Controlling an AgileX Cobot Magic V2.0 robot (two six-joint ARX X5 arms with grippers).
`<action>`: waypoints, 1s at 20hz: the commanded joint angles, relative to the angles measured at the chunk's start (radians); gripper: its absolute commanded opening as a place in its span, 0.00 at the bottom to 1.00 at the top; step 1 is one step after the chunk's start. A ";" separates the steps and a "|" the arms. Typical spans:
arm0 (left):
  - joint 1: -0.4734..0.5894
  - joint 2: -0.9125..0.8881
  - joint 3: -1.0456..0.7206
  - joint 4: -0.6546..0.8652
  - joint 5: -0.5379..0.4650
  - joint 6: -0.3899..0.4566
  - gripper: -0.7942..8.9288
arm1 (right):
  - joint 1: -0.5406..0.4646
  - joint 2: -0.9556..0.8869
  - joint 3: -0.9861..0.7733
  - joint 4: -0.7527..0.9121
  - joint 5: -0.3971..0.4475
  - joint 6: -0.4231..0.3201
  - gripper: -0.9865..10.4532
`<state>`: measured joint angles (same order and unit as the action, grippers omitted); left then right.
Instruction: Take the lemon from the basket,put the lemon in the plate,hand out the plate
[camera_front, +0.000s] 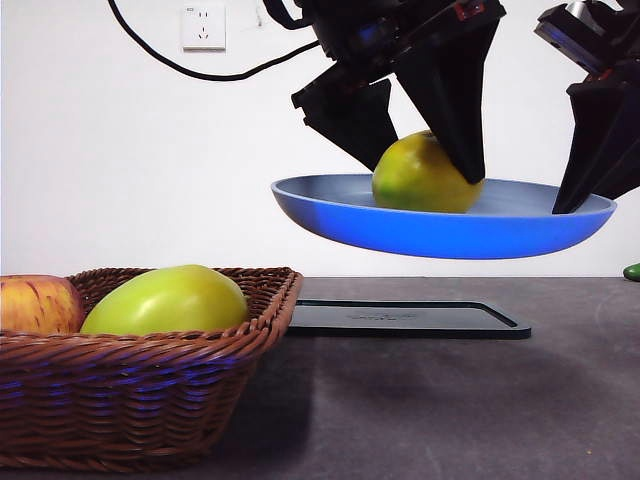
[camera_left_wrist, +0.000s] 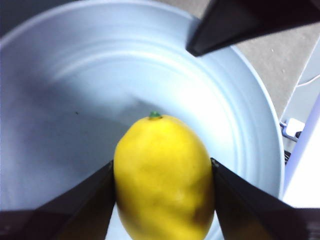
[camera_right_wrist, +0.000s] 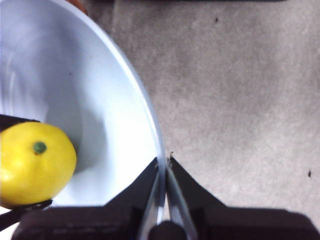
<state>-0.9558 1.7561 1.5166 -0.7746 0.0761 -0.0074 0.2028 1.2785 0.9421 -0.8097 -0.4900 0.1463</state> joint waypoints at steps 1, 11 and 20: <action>-0.013 0.014 0.016 0.019 -0.001 0.013 0.39 | 0.003 0.009 0.016 0.007 -0.010 0.022 0.09; -0.013 0.014 0.016 0.013 0.001 0.013 0.46 | 0.000 0.009 0.016 -0.008 -0.063 0.048 0.09; 0.010 -0.121 0.154 -0.178 -0.138 0.039 0.45 | -0.064 0.034 0.017 -0.029 -0.050 0.073 0.09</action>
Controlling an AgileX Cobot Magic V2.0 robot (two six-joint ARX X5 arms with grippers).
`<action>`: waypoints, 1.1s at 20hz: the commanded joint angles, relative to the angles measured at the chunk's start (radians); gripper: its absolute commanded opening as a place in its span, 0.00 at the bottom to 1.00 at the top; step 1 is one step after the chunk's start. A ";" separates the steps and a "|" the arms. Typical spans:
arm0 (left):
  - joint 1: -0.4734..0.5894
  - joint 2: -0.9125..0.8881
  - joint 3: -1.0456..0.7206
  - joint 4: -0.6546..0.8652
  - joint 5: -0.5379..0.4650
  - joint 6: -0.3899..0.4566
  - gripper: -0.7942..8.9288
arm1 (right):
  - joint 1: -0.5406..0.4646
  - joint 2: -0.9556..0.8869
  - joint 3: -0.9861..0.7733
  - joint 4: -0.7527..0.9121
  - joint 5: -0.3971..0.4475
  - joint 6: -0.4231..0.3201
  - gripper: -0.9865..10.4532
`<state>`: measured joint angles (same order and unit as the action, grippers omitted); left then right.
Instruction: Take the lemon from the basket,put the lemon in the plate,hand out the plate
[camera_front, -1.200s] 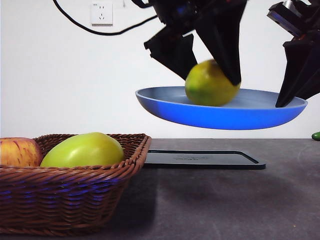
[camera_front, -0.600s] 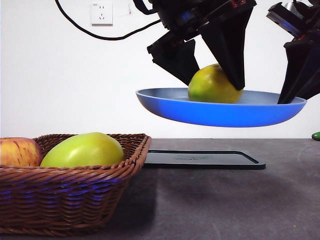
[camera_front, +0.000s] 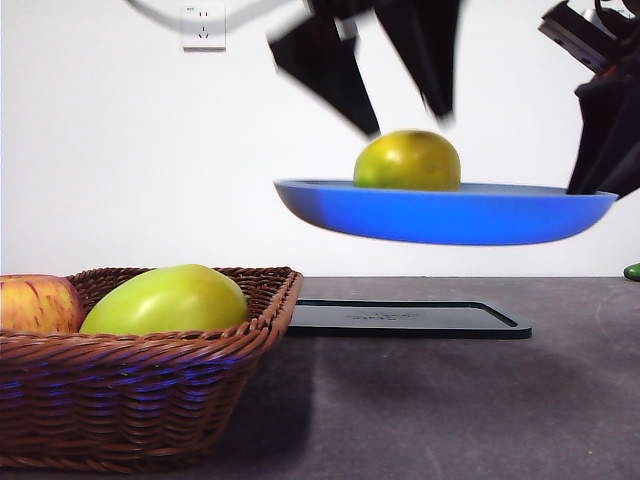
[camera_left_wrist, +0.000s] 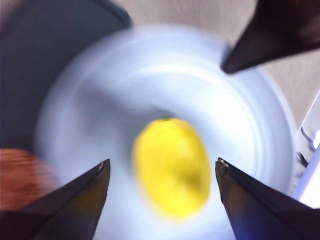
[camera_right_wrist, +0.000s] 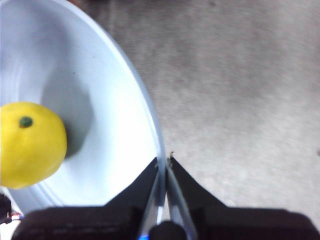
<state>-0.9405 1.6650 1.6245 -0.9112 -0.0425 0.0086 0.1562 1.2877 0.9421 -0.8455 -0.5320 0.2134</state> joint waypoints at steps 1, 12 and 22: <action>-0.006 -0.060 0.063 -0.074 -0.036 0.027 0.45 | -0.034 0.039 0.019 0.007 -0.008 0.001 0.09; -0.007 -0.416 0.080 -0.241 -0.035 0.036 0.45 | -0.109 0.435 0.371 0.011 0.093 -0.013 0.09; -0.007 -0.455 0.080 -0.268 -0.036 0.018 0.45 | -0.109 0.797 0.718 0.050 0.089 0.043 0.09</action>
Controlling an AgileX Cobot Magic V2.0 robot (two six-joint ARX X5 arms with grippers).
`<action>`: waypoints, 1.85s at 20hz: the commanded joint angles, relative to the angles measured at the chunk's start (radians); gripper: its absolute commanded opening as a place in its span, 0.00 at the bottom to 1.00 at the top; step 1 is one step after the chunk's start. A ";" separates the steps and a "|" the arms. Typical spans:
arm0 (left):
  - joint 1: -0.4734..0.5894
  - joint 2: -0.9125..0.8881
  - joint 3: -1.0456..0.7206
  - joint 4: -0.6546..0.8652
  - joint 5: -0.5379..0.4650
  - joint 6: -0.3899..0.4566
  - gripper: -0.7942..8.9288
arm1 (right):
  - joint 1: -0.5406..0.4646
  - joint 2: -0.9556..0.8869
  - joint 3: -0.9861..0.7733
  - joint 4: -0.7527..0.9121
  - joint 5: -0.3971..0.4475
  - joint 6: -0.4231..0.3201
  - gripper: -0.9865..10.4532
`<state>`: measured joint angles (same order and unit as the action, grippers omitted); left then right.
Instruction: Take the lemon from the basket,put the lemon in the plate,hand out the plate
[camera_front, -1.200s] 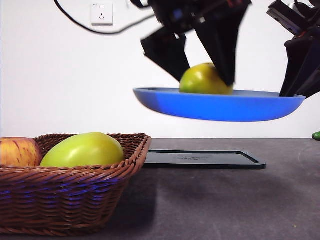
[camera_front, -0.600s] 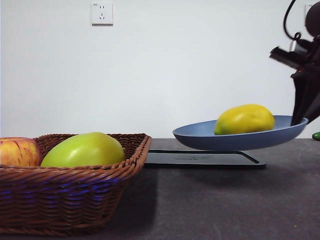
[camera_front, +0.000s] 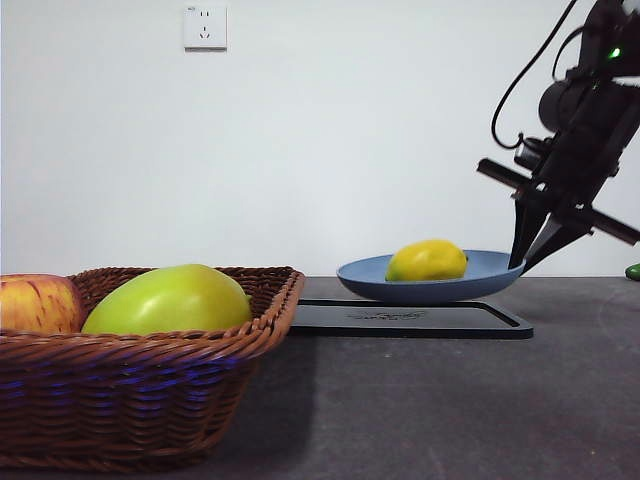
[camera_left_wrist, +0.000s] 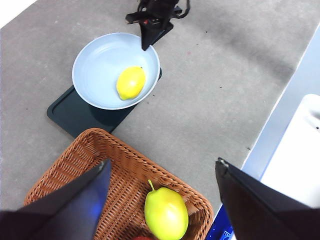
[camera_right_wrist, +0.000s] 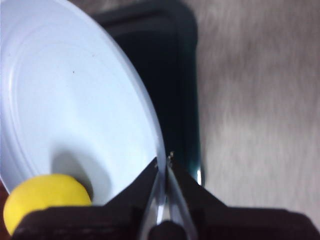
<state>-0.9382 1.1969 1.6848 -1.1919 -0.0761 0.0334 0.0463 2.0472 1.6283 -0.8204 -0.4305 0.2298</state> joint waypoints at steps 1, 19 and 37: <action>-0.010 0.013 0.020 0.015 -0.002 -0.008 0.45 | 0.001 0.052 0.031 0.045 -0.014 0.039 0.09; -0.009 0.016 0.019 0.046 -0.030 -0.006 0.45 | -0.023 0.058 0.031 0.009 -0.015 -0.004 0.26; 0.304 0.119 -0.115 0.243 -0.064 0.167 0.09 | 0.240 -0.693 0.010 -0.314 0.438 -0.170 0.09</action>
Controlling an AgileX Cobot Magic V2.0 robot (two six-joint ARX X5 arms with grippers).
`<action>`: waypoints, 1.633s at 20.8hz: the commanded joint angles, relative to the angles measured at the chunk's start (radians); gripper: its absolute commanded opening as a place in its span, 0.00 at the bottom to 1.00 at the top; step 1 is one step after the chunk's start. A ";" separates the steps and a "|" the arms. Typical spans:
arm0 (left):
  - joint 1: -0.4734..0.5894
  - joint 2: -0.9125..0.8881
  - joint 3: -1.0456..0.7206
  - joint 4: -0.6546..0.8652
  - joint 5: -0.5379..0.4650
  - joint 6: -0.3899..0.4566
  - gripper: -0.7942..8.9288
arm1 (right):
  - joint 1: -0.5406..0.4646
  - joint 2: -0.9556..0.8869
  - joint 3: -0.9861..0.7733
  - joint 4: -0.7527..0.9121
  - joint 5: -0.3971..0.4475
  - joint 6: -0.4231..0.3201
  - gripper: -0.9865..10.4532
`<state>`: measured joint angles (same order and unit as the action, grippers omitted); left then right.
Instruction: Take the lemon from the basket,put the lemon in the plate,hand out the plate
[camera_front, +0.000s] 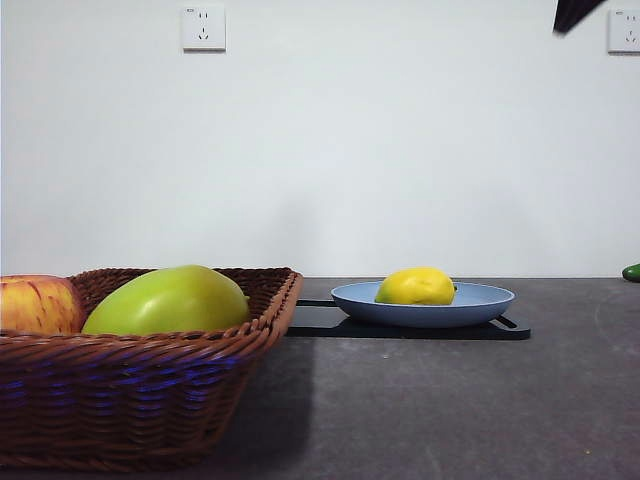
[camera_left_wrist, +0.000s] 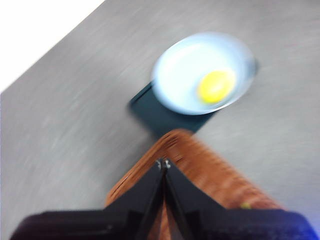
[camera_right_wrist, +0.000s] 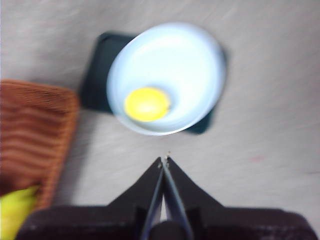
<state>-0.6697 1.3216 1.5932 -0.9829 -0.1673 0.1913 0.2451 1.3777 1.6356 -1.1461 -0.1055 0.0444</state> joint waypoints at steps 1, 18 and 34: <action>0.077 -0.027 -0.073 0.068 0.064 -0.003 0.09 | 0.080 -0.056 -0.013 0.019 0.171 0.024 0.09; 0.279 -0.853 -1.091 0.737 0.250 -0.203 0.09 | 0.400 -0.832 -1.152 0.995 0.374 0.052 0.09; 0.278 -0.899 -1.099 0.766 0.248 -0.208 0.09 | 0.390 -0.851 -1.163 1.022 0.403 0.059 0.09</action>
<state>-0.3885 0.4210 0.4862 -0.2295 0.0795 -0.0116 0.6289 0.5251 0.4637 -0.1337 0.2958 0.0937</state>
